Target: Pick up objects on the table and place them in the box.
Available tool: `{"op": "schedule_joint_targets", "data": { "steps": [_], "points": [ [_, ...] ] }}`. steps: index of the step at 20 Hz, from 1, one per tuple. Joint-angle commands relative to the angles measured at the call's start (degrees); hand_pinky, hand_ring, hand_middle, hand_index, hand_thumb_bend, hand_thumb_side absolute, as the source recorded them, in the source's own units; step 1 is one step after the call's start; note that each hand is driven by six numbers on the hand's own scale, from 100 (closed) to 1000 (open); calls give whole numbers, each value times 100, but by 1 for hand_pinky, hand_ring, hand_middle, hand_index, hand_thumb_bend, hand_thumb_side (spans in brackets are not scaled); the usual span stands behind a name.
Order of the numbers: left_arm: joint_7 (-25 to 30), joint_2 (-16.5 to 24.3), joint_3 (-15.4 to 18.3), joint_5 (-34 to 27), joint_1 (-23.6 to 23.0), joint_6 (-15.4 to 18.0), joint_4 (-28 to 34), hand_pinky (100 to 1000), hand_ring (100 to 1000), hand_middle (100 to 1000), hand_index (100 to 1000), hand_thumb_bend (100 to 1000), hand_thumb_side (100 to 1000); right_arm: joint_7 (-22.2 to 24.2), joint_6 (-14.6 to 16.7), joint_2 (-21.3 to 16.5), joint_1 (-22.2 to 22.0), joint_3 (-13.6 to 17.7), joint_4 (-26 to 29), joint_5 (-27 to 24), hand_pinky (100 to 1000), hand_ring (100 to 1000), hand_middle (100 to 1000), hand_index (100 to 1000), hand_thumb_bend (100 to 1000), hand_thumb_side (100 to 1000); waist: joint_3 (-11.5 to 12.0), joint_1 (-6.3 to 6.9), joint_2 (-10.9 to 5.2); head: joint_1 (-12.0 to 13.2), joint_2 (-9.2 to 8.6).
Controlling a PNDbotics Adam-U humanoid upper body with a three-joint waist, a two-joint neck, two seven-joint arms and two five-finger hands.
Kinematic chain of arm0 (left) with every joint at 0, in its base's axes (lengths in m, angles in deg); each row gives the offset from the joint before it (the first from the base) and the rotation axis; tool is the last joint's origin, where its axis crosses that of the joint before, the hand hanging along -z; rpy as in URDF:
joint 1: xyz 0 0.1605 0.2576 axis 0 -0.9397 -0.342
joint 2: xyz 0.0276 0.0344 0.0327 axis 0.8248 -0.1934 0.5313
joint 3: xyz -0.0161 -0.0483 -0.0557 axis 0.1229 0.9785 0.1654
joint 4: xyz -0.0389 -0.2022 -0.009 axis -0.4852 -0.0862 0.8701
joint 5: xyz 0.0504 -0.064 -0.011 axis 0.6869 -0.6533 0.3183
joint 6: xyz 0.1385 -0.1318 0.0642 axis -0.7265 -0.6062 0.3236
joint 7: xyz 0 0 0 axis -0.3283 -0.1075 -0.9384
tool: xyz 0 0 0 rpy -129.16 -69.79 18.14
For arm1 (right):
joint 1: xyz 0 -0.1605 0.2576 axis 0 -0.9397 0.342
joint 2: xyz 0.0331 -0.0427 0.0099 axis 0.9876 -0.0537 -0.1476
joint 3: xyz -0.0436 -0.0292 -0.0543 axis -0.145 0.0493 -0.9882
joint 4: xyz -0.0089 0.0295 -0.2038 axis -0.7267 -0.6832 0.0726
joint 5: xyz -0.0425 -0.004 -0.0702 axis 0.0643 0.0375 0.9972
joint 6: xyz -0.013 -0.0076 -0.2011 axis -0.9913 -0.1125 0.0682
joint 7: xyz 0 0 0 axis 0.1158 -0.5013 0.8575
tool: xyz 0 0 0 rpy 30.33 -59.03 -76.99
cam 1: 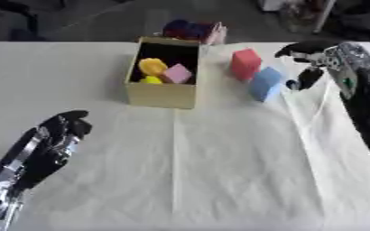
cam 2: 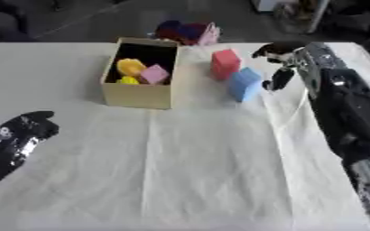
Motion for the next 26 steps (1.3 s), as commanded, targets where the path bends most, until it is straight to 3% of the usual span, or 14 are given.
{"op": "schedule_joint_targets", "data": {
  "steps": [1,9,16,22,26],
  "points": [
    [-20,90,26,-29,59,5,81,811,741,659,865,100,699,-117,-4,-17,174,52,-62,130,919,986,1000,1000,265,100,13,83,-89,-24,-18],
    [-15,84,25,-32,51,1,87,811,742,659,865,100,700,221,149,108,150,-13,-206,167,915,987,1000,1000,247,107,38,66,-87,-24,-18],
    [-10,80,24,-32,48,-1,90,811,742,659,865,100,701,563,209,168,123,-33,-253,75,911,971,1000,1000,223,166,38,64,-89,-25,-18],
    [-2,71,16,-35,47,1,91,812,742,659,865,100,707,537,183,190,121,-52,-180,-61,901,951,971,999,182,209,30,60,-91,-33,-18],
    [-6,76,23,-34,45,-1,90,812,743,659,865,100,704,434,149,214,109,-62,-179,-86,884,913,911,961,153,174,38,61,-89,-40,-18]
  ]
}}
